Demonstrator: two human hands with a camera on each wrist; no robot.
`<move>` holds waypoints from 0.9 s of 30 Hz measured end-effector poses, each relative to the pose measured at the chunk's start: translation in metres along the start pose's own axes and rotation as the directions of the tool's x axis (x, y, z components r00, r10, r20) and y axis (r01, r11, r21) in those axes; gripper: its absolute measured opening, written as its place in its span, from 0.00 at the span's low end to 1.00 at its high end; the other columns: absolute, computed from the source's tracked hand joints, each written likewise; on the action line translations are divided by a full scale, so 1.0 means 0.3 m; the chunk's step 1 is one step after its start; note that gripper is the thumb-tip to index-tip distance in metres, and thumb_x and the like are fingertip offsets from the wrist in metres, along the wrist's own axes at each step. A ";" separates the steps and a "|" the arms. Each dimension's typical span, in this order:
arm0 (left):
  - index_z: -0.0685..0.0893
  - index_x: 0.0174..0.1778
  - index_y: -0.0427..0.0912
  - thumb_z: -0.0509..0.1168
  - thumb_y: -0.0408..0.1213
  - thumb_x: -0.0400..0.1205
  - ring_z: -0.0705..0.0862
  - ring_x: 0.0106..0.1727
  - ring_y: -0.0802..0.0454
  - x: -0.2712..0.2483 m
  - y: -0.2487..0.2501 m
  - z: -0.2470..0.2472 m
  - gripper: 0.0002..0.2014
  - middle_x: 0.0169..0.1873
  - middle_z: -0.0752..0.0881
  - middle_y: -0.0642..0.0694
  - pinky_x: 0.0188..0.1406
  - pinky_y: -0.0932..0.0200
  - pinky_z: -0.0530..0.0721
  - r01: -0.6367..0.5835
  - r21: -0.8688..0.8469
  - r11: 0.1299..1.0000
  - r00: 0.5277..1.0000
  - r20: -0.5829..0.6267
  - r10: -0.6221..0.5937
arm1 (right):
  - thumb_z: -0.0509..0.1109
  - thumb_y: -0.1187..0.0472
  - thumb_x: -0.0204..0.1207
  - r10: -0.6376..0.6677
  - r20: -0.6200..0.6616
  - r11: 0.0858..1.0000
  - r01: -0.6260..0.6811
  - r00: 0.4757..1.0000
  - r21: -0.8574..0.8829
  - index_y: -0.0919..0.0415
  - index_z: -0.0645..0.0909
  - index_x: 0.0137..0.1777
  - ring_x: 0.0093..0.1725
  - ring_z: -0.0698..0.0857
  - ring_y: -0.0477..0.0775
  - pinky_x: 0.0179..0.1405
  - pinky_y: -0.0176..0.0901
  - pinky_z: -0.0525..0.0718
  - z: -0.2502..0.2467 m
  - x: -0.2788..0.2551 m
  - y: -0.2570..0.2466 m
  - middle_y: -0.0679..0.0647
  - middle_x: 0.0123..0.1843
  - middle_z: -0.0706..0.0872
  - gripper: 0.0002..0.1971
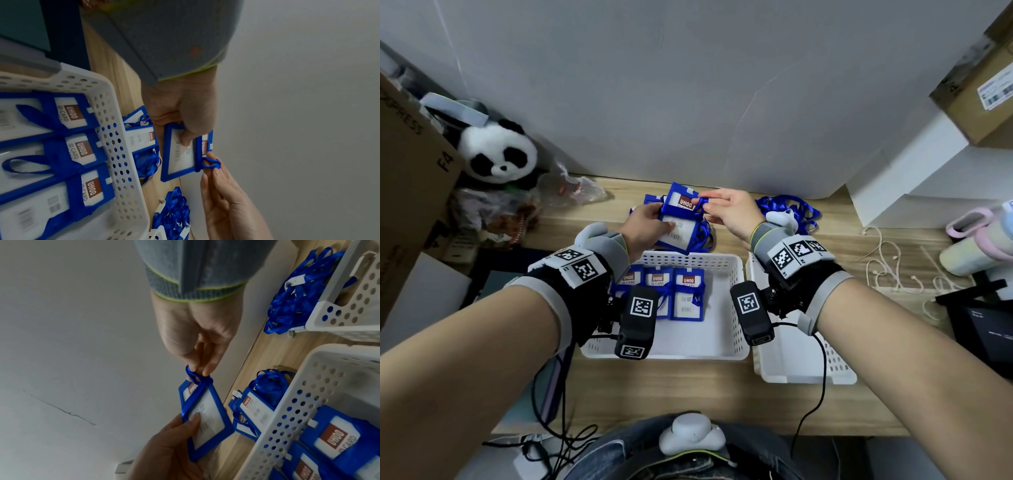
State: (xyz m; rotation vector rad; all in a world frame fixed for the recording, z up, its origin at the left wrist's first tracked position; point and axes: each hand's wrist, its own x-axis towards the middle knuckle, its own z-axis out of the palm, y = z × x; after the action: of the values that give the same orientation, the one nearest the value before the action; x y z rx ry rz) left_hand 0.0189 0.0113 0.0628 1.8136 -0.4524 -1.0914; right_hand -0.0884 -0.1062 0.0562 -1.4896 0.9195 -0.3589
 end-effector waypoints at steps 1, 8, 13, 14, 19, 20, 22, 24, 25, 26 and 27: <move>0.70 0.74 0.37 0.61 0.26 0.82 0.81 0.63 0.39 -0.002 0.000 -0.002 0.22 0.65 0.80 0.36 0.62 0.41 0.81 0.000 -0.002 1.000 1.000 0.003 0.000 | 0.65 0.72 0.78 -0.010 -0.005 1.000 0.010 1.000 -0.016 0.69 0.81 0.63 0.49 0.83 0.47 0.38 0.26 0.83 -0.001 -0.001 -0.003 0.61 0.60 0.86 0.14; 0.69 0.74 0.36 0.60 0.26 0.82 0.81 0.63 0.39 -0.013 -0.005 -0.015 0.22 0.66 0.80 0.35 0.58 0.46 0.82 0.004 0.013 1.000 1.000 0.001 -0.004 | 0.59 0.71 0.81 0.013 0.023 0.991 -0.010 1.000 -0.133 0.70 0.80 0.64 0.35 0.83 0.43 0.25 0.21 0.77 0.015 -0.001 -0.016 0.57 0.49 0.85 0.15; 0.67 0.76 0.37 0.61 0.26 0.82 0.82 0.62 0.41 -0.018 -0.008 -0.001 0.25 0.64 0.80 0.38 0.54 0.50 0.82 0.006 0.049 0.999 1.000 0.030 -0.007 | 0.68 0.62 0.78 -0.033 -0.075 0.965 0.013 0.997 -0.261 0.60 0.86 0.45 0.22 0.81 0.42 0.24 0.32 0.80 0.033 0.019 0.001 0.56 0.41 0.91 0.06; 0.67 0.76 0.37 0.61 0.26 0.82 0.82 0.60 0.42 -0.017 -0.008 0.002 0.25 0.62 0.80 0.40 0.54 0.50 0.82 0.006 0.046 0.999 0.999 0.038 -0.008 | 0.70 0.59 0.76 -0.063 -0.096 0.951 0.031 0.993 -0.307 0.56 0.87 0.41 0.23 0.81 0.44 0.29 0.35 0.81 0.038 0.023 0.008 0.53 0.38 0.91 0.05; 0.72 0.71 0.35 0.61 0.26 0.82 0.84 0.52 0.45 -0.020 0.005 0.011 0.20 0.52 0.84 0.42 0.57 0.46 0.84 -0.004 0.042 0.999 0.995 0.099 0.000 | 0.78 0.51 0.67 -0.189 -0.202 0.876 0.072 0.961 -0.476 0.53 0.89 0.38 0.40 0.82 0.47 0.36 0.39 0.76 0.063 0.037 0.024 0.46 0.39 0.84 0.07; 0.72 0.71 0.35 0.61 0.26 0.82 0.84 0.51 0.45 -0.021 0.008 0.012 0.20 0.54 0.84 0.40 0.57 0.46 0.84 -0.001 0.038 0.999 0.995 0.100 -0.003 | 0.78 0.52 0.68 -0.217 -0.199 0.860 0.091 0.956 -0.502 0.54 0.88 0.37 0.40 0.81 0.46 0.37 0.39 0.75 0.065 0.037 0.022 0.47 0.41 0.84 0.07; 0.71 0.71 0.35 0.61 0.25 0.82 0.84 0.50 0.45 -0.019 0.013 0.011 0.21 0.54 0.83 0.39 0.57 0.46 0.84 0.018 0.003 1.000 0.996 0.091 -0.018 | 0.77 0.54 0.69 -0.275 -0.160 0.829 0.149 0.948 -0.539 0.55 0.88 0.38 0.42 0.82 0.48 0.39 0.39 0.76 0.066 0.036 0.015 0.49 0.43 0.86 0.05; 0.71 0.71 0.34 0.60 0.24 0.82 0.83 0.51 0.44 -0.014 0.016 0.008 0.20 0.54 0.83 0.37 0.57 0.45 0.83 0.035 -0.029 0.999 0.996 0.077 -0.033 | 0.73 0.57 0.73 -0.322 -0.064 0.751 0.213 0.945 -0.625 0.58 0.89 0.42 0.47 0.84 0.51 0.42 0.40 0.77 0.068 0.028 0.017 0.51 0.47 0.88 0.06; 0.72 0.70 0.34 0.60 0.24 0.82 0.83 0.52 0.43 -0.012 0.017 0.004 0.19 0.55 0.82 0.36 0.57 0.45 0.83 0.041 -0.035 0.999 0.997 0.071 -0.038 | 0.71 0.58 0.75 -0.344 -0.001 0.697 0.254 0.939 -0.670 0.59 0.89 0.44 0.50 0.84 0.52 0.45 0.41 0.78 0.070 0.025 0.024 0.51 0.50 0.88 0.07; 0.73 0.69 0.34 0.60 0.24 0.82 0.83 0.53 0.42 -0.008 0.017 -0.002 0.18 0.56 0.82 0.36 0.57 0.45 0.83 0.047 -0.041 0.998 0.997 0.067 -0.044 | 0.69 0.59 0.75 -0.360 0.059 0.652 0.296 0.931 -0.698 0.59 0.89 0.47 0.53 0.84 0.53 0.48 0.41 0.78 0.071 0.024 0.037 0.52 0.53 0.88 0.08; 0.75 0.67 0.34 0.60 0.24 0.82 0.83 0.53 0.42 -0.005 0.017 -0.008 0.16 0.56 0.82 0.36 0.55 0.46 0.83 0.053 -0.049 0.997 0.997 0.065 -0.049 | 0.68 0.60 0.75 -0.368 0.113 0.622 0.335 0.923 -0.708 0.59 0.88 0.50 0.55 0.83 0.53 0.51 0.41 0.79 0.069 0.020 0.046 0.52 0.57 0.86 0.09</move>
State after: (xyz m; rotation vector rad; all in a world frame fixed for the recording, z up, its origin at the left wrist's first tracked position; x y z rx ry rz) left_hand 0.0208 0.0112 0.0683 1.7581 -0.4142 -1.1880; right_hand -0.0745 -0.0948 0.0380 -2.4306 0.8304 -0.3268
